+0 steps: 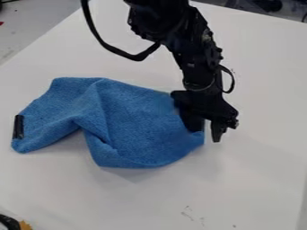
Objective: Lift the right side of the cloth
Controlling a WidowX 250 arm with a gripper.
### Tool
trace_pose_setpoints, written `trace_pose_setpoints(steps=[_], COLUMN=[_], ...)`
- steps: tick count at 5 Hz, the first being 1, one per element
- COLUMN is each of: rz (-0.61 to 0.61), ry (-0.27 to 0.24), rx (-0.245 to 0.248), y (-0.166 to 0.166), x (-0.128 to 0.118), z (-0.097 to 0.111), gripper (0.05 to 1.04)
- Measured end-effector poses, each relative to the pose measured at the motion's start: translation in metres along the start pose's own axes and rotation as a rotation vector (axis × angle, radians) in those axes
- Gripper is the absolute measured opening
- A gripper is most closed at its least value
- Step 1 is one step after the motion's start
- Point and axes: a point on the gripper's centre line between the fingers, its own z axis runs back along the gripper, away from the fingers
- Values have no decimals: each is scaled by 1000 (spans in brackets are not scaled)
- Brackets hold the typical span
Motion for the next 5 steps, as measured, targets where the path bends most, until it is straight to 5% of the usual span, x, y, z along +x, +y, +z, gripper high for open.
trace_pose_setpoints(steps=[1, 2, 3, 5], rz=[25, 70, 71, 22], ry=[-30, -81, -135, -132], rx=[-6, -19, -25, 3], y=[-2, -4, -4, 0], x=[3, 3, 3, 2], z=[-3, -4, -4, -6], gripper=[950, 963, 701, 196])
